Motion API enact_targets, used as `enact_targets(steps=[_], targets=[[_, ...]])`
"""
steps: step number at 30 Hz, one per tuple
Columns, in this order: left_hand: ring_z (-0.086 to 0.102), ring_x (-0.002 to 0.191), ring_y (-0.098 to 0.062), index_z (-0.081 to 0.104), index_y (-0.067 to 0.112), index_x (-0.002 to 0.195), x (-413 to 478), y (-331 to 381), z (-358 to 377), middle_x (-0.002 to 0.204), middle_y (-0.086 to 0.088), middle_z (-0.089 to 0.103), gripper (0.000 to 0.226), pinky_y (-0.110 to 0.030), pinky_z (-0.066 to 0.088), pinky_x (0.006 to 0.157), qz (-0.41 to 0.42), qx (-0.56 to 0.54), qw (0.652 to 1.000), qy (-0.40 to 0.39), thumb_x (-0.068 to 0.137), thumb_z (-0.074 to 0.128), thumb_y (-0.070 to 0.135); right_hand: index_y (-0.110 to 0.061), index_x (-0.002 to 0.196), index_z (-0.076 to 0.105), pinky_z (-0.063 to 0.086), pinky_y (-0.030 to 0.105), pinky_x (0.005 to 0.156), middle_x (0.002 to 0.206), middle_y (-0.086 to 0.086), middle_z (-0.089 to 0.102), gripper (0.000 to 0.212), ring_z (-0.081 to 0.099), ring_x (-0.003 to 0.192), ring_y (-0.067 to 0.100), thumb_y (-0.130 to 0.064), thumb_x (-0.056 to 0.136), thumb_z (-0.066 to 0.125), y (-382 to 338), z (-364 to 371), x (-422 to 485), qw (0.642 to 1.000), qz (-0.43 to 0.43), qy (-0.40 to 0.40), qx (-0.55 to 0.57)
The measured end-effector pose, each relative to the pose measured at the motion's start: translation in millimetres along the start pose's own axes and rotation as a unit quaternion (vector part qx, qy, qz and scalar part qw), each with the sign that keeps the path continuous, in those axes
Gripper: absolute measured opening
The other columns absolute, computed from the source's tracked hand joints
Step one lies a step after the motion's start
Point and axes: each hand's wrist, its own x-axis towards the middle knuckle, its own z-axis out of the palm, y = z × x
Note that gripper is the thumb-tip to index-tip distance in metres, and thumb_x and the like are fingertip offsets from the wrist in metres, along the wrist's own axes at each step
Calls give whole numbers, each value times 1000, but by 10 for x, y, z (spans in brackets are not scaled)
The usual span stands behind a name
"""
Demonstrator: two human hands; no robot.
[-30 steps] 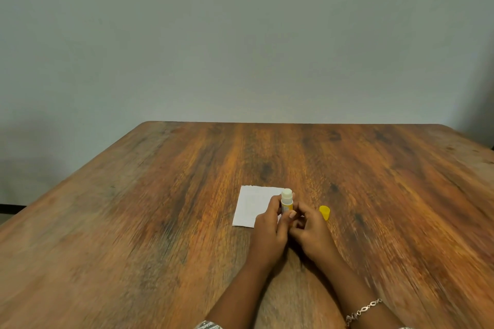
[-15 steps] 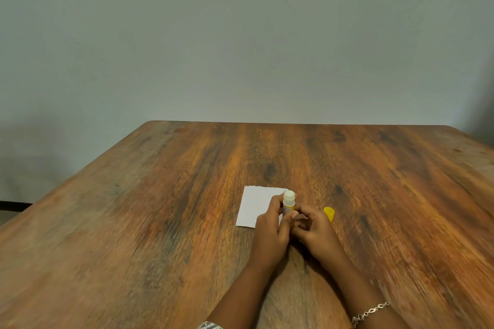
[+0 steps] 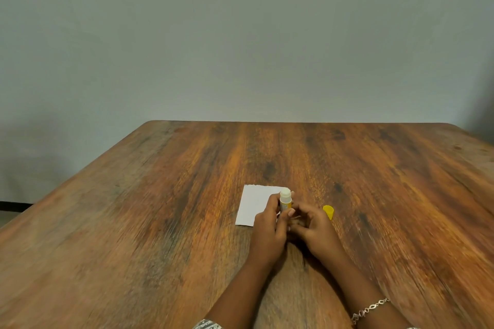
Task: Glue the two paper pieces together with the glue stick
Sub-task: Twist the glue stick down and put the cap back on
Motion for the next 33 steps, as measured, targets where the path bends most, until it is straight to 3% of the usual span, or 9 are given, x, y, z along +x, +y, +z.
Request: enact_targets(steps=[3, 8, 12, 15, 19, 22, 25, 29, 33], targets=[[60, 87, 10, 53, 10, 112, -10, -1, 17, 94, 21, 61, 22, -6, 45, 72, 7, 0, 1000, -11, 91, 48, 12, -14, 90, 62, 48, 33, 62, 85, 19, 65, 29, 59, 70, 19, 11, 78, 58, 2, 8, 0, 999, -8, 26, -45], [61, 89, 5, 54, 10, 115, 6, -3, -4, 97, 19, 62, 24, -12, 48, 73, 6, -14, 1000, 3, 91, 48, 10, -16, 98, 63, 56, 25, 74, 92, 8, 70, 41, 68, 86, 14, 18, 79, 51, -26, 13, -7, 1000, -2, -9, 26], [61, 85, 6, 53, 10, 111, -19, 13, 10, 91, 18, 62, 23, -9, 47, 68, 8, -5, 1000, -5, 90, 47, 18, -19, 92, 63, 51, 20, 62, 81, 3, 67, 38, 62, 67, 8, 15, 76, 57, -13, 5, -10, 1000, -7, 7, -5], [61, 83, 5, 53, 10, 109, -29, 18, 14, 89, 16, 63, 22, -11, 48, 67, 9, 1, 1000, -7, 90, 47, 20, -21, 91, 62, 47, 30, 62, 79, 0, 65, 38, 56, 65, 12, 13, 75, 59, 1, 17, -1, 999, -17, 18, -48], [62, 84, -1, 55, 10, 111, -9, 27, -20, 93, 8, 66, 27, -18, 49, 71, -1, -13, 1000, 4, 88, 47, 21, -16, 92, 66, 54, 32, 74, 89, 8, 70, 39, 67, 83, 17, 17, 77, 54, 12, -3, 5, 1000, -9, -11, 11], [62, 83, 0, 55, 11, 110, -22, 21, -9, 93, 7, 67, 25, -20, 49, 71, -2, 2, 1000, -5, 89, 47, 22, -5, 85, 65, 51, 41, 66, 80, 16, 66, 26, 62, 71, 24, 17, 75, 56, 44, -9, 12, 1000, 7, 4, 12], [61, 79, 5, 53, 13, 105, -31, 22, 3, 85, 16, 63, 22, -17, 47, 65, -3, 15, 1000, -4, 88, 47, 25, 2, 86, 61, 44, 39, 60, 81, 17, 64, 14, 51, 63, 26, 11, 75, 59, 83, 0, 21, 997, -23, 28, -61], [63, 82, -3, 54, 13, 110, -15, 30, -20, 92, 0, 68, 24, -26, 51, 70, -9, 2, 1000, 2, 89, 48, 22, -11, 91, 66, 54, 33, 63, 84, 11, 70, 30, 66, 74, 21, 14, 78, 54, 38, 1, 17, 1000, -14, 3, -26], [61, 86, 5, 53, 15, 112, -25, 12, -11, 93, 13, 65, 20, -12, 49, 68, -8, 19, 1000, -10, 93, 50, 16, -7, 91, 65, 54, 40, 64, 81, 15, 68, 26, 63, 70, 21, 13, 77, 56, 51, -13, 18, 1000, 2, 4, -15]])
